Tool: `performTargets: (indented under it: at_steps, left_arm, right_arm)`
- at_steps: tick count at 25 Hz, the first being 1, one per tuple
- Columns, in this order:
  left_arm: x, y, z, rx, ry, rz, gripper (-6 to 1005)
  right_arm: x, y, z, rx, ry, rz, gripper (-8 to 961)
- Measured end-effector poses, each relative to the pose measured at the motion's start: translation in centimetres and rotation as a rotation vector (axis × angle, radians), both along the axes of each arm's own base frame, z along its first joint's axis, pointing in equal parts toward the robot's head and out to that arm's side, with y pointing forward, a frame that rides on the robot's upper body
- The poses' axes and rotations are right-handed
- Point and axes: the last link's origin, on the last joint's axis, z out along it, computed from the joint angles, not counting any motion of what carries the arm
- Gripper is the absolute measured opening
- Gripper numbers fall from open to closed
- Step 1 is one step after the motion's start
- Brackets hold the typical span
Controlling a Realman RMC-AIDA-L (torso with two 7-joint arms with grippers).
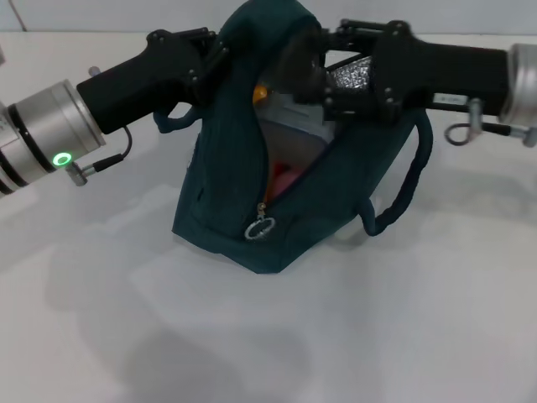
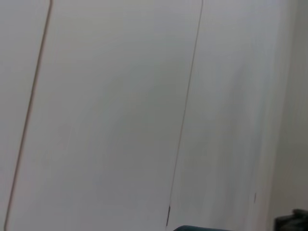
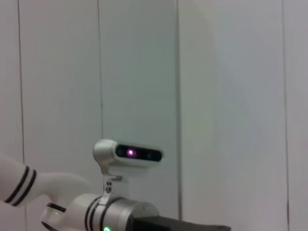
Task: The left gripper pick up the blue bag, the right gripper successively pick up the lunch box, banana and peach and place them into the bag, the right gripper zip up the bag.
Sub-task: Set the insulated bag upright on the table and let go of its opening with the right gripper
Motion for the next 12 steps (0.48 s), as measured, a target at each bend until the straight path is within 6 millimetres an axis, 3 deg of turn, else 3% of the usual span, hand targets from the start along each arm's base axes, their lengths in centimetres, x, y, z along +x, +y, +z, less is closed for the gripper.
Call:
performTargets:
  at_steps: [4,8,12]
  left_arm:
    - [-0.3,0.0,0.2,0.009,0.003,0.009,44]
    - [-0.5,0.0,0.2,0.013,0.008,0.02,44]
    - [-0.6,0.1,0.2,0.017,0.015,0.028,44]
  right_arm:
    - [2.9,-2.4,2.1,0.049,-0.036,0.018,659]
    - [6.8,-5.7,2.9,0.01,-0.191,0.034,658]
    - [9.1,-6.8,1.9,-0.012,-0.244,-0.035,656]
